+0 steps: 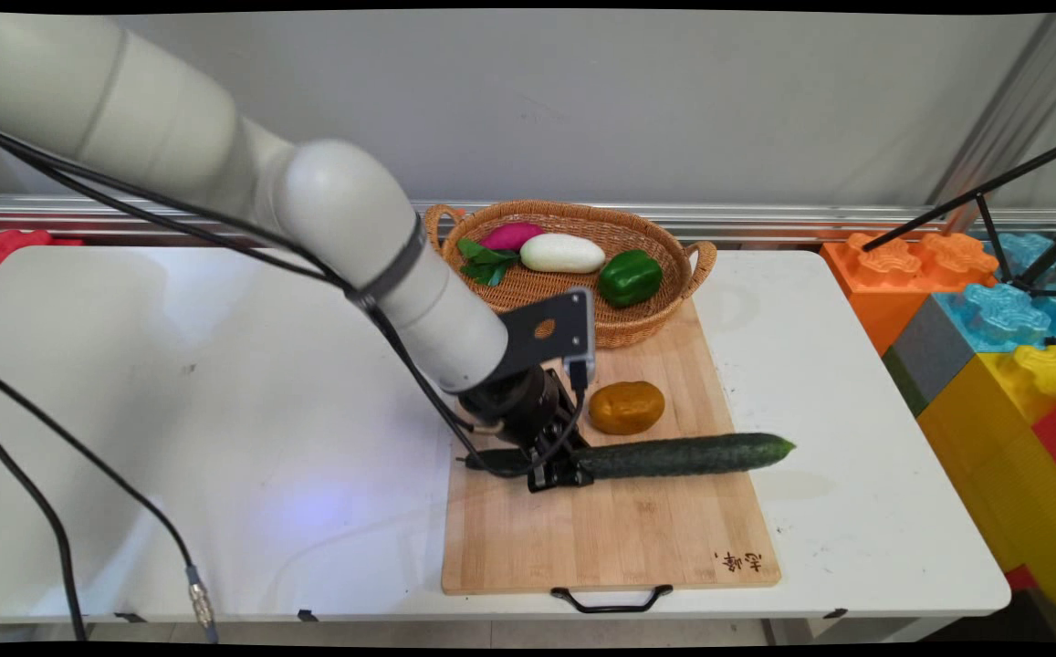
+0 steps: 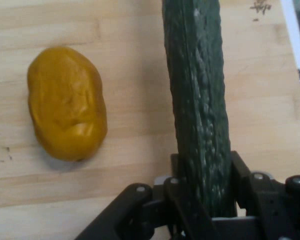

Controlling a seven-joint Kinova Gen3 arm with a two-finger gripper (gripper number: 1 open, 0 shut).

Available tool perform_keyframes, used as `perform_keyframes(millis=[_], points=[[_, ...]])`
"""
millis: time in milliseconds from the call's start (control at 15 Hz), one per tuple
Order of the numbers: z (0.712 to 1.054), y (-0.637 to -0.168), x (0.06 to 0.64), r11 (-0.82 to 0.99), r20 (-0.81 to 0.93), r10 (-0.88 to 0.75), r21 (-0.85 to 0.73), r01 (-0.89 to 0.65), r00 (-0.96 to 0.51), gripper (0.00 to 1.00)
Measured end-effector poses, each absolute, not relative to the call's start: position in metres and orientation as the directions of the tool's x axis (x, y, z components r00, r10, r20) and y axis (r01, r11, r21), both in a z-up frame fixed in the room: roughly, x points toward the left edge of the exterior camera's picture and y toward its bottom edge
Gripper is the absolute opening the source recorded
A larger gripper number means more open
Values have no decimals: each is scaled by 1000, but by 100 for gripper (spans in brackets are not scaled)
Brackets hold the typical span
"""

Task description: Place the picked object on the cutting board

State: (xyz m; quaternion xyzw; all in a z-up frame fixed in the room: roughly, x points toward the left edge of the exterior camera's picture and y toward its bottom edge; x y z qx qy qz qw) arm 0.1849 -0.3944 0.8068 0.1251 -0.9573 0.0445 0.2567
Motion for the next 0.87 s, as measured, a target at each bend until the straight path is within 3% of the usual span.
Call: perform_keyframes(millis=[467,533,867], points=[[778,-396,179,975,504,-151,-68,-213,-851,0],[776,-396,179,976,504,-143,-73,-207,-852,100],[772,-394,179,978,499,-124,-83,-190,-858,100]])
